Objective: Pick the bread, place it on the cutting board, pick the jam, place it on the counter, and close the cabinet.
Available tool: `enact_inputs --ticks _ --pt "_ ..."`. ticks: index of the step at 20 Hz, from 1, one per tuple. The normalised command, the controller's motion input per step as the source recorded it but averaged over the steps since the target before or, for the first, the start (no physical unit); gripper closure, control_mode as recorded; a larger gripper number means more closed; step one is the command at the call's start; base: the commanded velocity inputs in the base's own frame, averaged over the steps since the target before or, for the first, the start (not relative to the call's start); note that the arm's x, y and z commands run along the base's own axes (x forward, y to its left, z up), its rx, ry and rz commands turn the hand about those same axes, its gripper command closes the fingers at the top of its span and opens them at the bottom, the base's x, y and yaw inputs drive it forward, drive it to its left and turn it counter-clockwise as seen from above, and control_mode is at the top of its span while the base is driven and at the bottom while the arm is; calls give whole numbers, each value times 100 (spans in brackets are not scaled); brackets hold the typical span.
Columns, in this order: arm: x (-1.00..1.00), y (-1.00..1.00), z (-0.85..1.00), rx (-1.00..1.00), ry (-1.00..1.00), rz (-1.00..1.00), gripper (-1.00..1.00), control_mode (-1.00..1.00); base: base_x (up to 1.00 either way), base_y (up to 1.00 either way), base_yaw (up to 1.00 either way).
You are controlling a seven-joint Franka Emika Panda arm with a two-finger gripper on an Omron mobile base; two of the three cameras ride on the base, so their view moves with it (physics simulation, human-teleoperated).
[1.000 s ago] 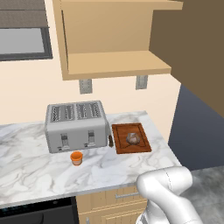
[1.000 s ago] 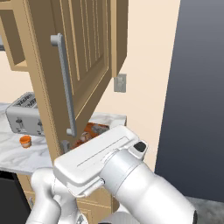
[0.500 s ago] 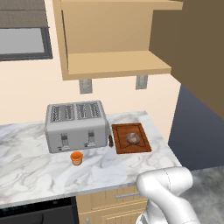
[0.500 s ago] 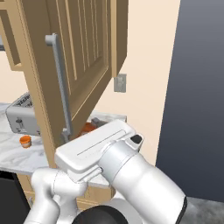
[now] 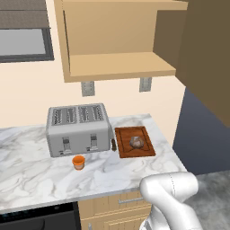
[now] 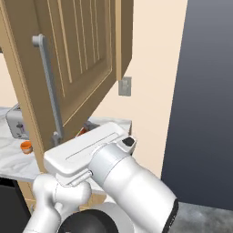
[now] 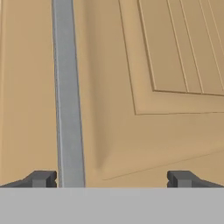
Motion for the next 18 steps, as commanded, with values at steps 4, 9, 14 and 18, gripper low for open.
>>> enact_inputs --ticks 4,9,14,18 --pt "4 42 0 0 0 0 -100 -100 0 0 0" --pt "5 41 0 0 0 0 -100 -100 0 0 0" --pt "17 51 0 0 0 -4 -100 -100 0 0 0" --pt "32 60 0 0 0 -7 -100 -100 0 0 0"
